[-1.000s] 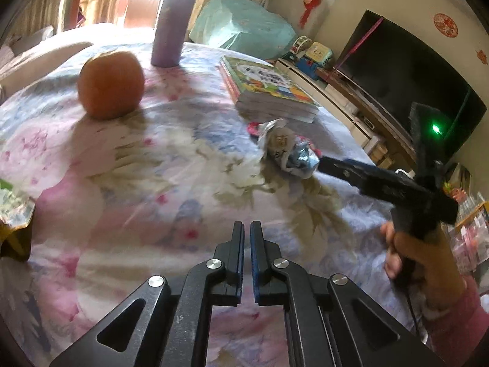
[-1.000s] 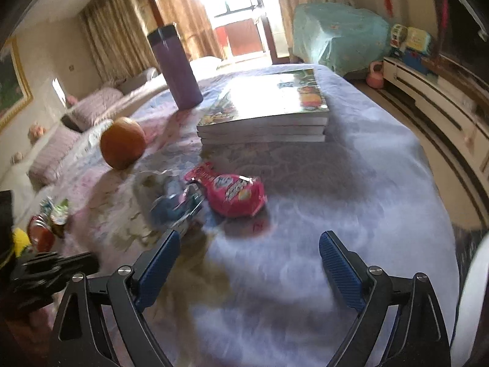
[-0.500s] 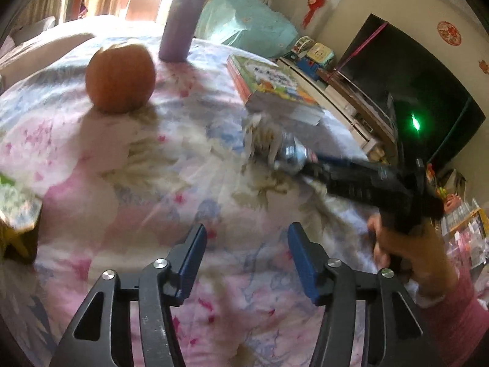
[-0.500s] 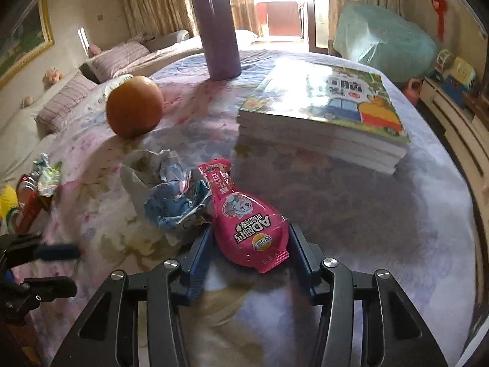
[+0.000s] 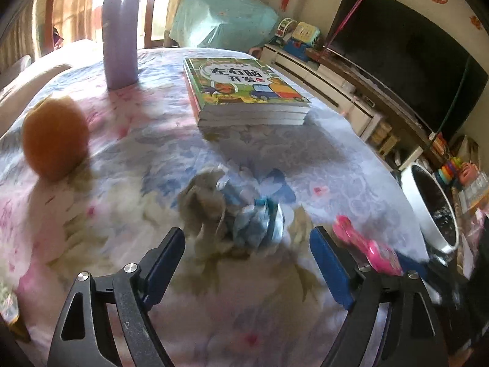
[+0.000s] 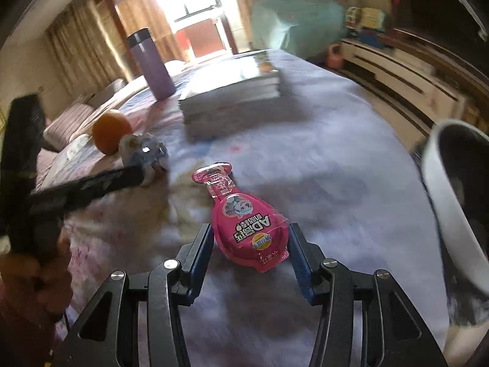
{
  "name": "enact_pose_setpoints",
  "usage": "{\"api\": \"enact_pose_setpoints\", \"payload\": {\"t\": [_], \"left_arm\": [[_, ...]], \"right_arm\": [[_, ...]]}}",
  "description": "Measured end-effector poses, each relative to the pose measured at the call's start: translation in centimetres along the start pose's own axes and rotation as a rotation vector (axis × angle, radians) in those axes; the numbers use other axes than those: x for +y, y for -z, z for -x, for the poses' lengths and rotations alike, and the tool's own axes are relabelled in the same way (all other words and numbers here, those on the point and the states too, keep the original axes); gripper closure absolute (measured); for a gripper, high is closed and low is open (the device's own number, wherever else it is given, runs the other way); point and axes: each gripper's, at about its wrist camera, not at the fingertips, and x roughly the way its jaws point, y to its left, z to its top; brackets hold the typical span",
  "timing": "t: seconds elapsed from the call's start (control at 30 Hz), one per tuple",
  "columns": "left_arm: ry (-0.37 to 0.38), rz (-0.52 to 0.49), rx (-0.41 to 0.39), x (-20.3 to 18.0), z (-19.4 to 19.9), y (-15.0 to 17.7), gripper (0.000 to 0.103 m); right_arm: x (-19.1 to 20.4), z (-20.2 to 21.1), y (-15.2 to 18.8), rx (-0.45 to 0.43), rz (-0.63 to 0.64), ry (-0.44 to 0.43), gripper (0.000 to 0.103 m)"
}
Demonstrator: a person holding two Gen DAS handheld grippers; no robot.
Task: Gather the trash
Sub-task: 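Grasp the crumpled foil wrapper with the left tool while the right tool grasps the pink lollipop package, then carry the crumpled wrapper and pink package with both tools over the bin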
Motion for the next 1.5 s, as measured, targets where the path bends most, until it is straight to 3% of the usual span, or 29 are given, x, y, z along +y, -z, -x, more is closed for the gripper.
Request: {"api": "enact_pose_setpoints", "payload": {"t": [0.13, 0.2, 0.3, 0.37, 0.57, 0.73, 0.87, 1.0, 1.23, 1.3, 1.5], "left_arm": [[-0.048, 0.007, -0.017, -0.3, -1.3, -0.6, 0.026], [-0.04, 0.024, -0.006, 0.1, -2.2, -0.7, 0.059], [-0.016, 0.04, -0.016, 0.4, -2.4, -0.4, 0.067], [-0.003, 0.036, -0.023, 0.3, -1.7, 0.0, 0.07], [0.111, 0.048, -0.012, -1.0, 2.5, 3.4, 0.071], [0.133, 0.04, 0.032, -1.7, 4.0, 6.7, 0.071], [0.113, 0.043, 0.05, -2.1, 4.3, 8.1, 0.071], [0.086, 0.02, 0.048, -2.7, 4.8, 8.3, 0.071], [0.035, 0.002, 0.045, -4.4, 5.4, 9.4, 0.071], [0.021, -0.004, 0.041, -4.7, 5.7, 9.7, 0.071], [-0.02, -0.037, 0.028, -5.9, 6.4, 10.6, 0.071]], "right_arm": [[-0.3, 0.5, 0.4, -0.005, 0.015, -0.005, 0.052], [-0.3, 0.6, 0.4, -0.001, 0.039, -0.009, 0.049], [-0.4, 0.7, 0.2, -0.002, 0.085, -0.003, 0.037], [-0.4, 0.8, 0.2, -0.003, 0.111, -0.014, 0.035], [0.1, 0.1, -0.3, 0.01, 0.184, -0.1, 0.035], [-0.2, -0.7, -0.2, 0.034, 0.172, -0.15, 0.039], [-0.4, -0.4, -0.2, 0.024, 0.149, -0.152, 0.045], [-0.4, -0.1, -0.2, 0.011, 0.154, -0.159, 0.043], [0.7, -0.2, 0.0, 0.002, 0.207, -0.087, 0.045], [1.0, -0.1, 0.3, 0.007, 0.216, -0.077, 0.055], [0.2, 1.5, 1.5, -0.012, 0.128, -0.106, 0.055]]}}
